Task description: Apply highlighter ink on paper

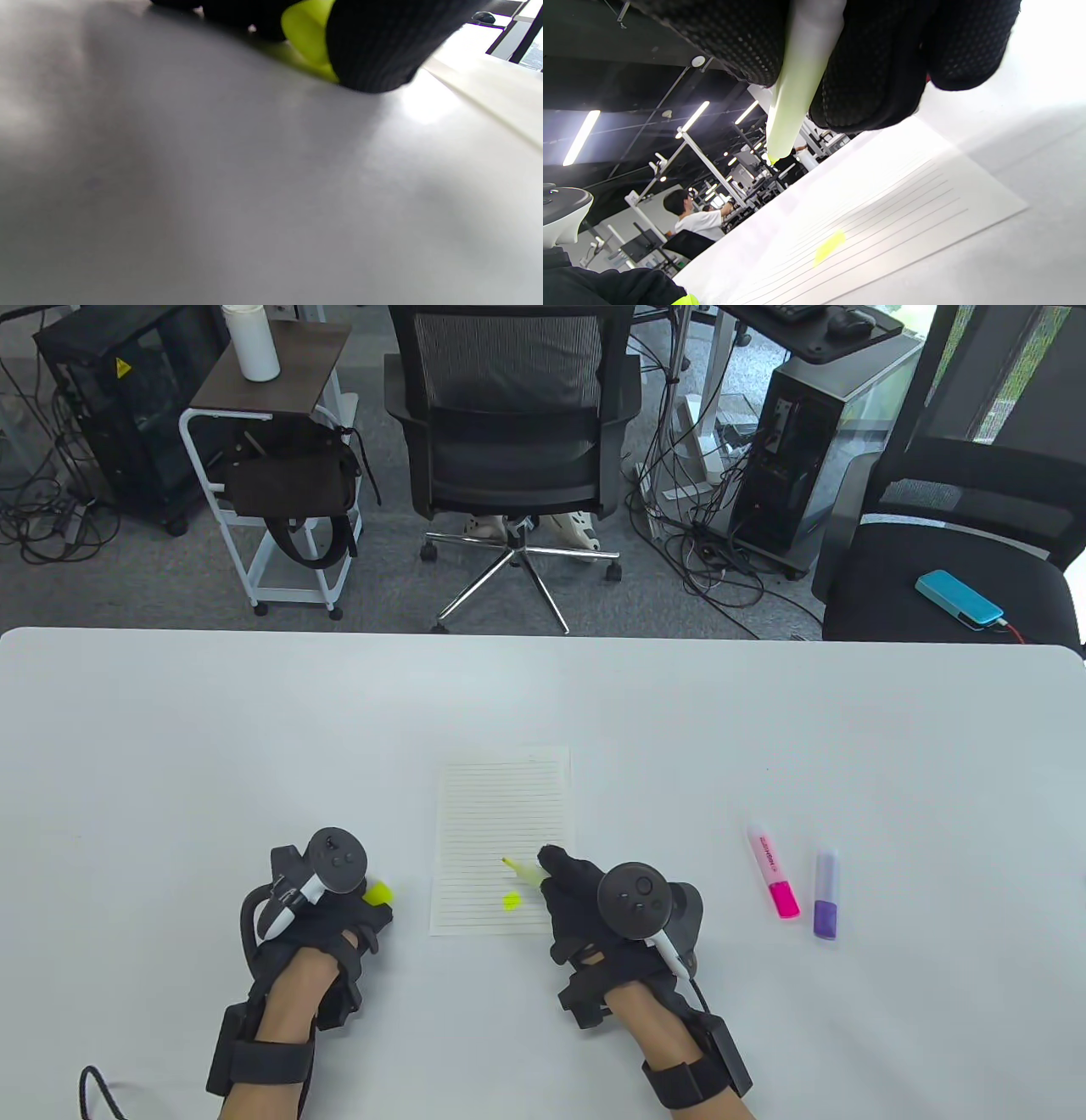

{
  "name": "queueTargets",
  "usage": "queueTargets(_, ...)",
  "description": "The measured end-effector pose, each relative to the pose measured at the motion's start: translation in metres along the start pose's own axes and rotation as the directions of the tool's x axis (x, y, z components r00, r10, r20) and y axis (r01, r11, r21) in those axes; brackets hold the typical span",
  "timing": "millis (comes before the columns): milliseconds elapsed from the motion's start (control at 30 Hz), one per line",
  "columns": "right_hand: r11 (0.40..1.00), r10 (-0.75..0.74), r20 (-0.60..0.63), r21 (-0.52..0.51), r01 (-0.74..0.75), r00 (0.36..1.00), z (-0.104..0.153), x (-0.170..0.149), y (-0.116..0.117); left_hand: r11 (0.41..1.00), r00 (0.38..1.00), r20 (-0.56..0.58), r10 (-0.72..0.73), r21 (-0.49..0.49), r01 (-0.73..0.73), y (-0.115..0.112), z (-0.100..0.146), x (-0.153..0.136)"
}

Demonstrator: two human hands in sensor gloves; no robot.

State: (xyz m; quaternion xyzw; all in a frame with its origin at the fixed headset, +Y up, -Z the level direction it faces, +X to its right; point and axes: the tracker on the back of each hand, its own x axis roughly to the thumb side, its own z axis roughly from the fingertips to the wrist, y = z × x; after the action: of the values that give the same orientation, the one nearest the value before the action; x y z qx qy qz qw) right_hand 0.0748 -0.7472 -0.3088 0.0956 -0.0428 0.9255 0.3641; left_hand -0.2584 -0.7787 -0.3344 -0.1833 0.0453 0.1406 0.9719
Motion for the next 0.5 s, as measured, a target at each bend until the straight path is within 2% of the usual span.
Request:
queueTargets(167, 1.0, -0.006, 0.007, 0.012, 0.005, 1.0, 0.0, 0.001, 0.001, 1.0, 1.0, 0.026, -0.014, 0.007, 0.014, 0.001, 0.0, 0.0)
queueTargets(300, 0.994, -0.104, 0.028, 0.045, 0.103, 0.994, -0.001, 0.002, 0.001, 0.998, 0.992, 0.113, 0.056, 0.026, -0.059, 0.005, 0.006, 0.005)
queueTargets(433, 0.986, -0.16, 0.043, 0.059, 0.157, 0.986, -0.001, 0.005, -0.002, 0.983, 0.92, 0.368, 0.139, 0.061, -0.173, 0.012, 0.019, 0.029)
queueTargets(500, 0.984, -0.167, 0.06, 0.072, 0.162, 0.984, -0.001, 0.007, -0.004, 0.977, 0.892, 0.429, 0.141, 0.084, -0.195, 0.013, 0.027, 0.04)
